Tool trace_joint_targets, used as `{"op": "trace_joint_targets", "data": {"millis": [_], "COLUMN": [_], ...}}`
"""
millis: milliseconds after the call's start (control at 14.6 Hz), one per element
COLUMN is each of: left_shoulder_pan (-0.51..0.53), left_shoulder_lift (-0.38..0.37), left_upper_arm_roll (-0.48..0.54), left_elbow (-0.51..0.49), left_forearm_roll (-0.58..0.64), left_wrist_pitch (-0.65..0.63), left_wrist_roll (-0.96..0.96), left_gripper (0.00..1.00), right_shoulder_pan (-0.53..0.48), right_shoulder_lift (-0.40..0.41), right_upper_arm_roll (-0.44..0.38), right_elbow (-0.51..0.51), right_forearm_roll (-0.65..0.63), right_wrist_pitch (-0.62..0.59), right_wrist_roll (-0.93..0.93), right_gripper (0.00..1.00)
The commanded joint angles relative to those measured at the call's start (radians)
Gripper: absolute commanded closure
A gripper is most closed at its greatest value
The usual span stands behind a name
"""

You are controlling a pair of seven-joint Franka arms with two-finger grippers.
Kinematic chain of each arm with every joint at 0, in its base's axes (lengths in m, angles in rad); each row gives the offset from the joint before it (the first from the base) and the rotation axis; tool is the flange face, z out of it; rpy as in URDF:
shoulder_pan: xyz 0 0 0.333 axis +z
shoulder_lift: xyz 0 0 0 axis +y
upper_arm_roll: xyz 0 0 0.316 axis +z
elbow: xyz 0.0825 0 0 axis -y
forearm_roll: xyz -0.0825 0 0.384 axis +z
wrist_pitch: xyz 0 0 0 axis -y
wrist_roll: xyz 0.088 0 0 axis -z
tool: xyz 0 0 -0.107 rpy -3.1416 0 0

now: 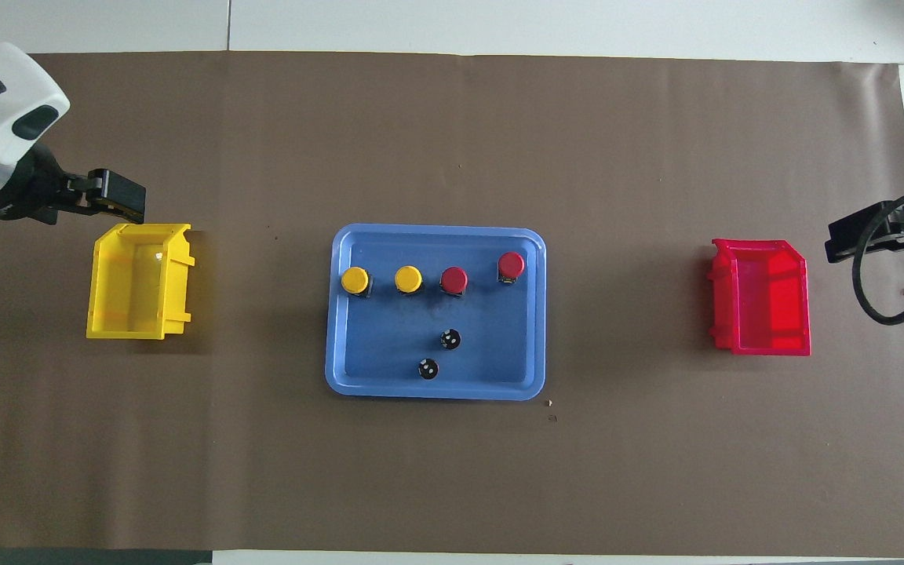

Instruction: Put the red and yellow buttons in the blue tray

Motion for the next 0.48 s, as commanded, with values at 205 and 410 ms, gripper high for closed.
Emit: {"op": "trace_joint_targets", "data": {"millis": [205,410], "left_shoulder_pan": [0.021,0.023], "left_shoulder_lift": [-0.046,-0.047], "left_upper_arm_roll": [-0.009,-0.006], "left_elbow": [-0.001,0.049], "left_forearm_roll": [-0.009,-0.010], "left_wrist_pitch": [-0.067,-0.114], "left_wrist_roll": [0.055,0.056], "left_gripper": [0.00,0.00], "right_shoulder_pan": [-0.009,-0.007], "right_shoulder_lift": [-0.008,-0.008], "right_upper_arm_roll": [0.001,0.001], "right_elbow": [-0.018,-0.018], "right_forearm_roll": [-0.010,-0.010], "right_wrist_pitch": [0.032,0.032], "right_wrist_roll": [-0.014,-0.012], "right_gripper": [0.00,0.00]}}
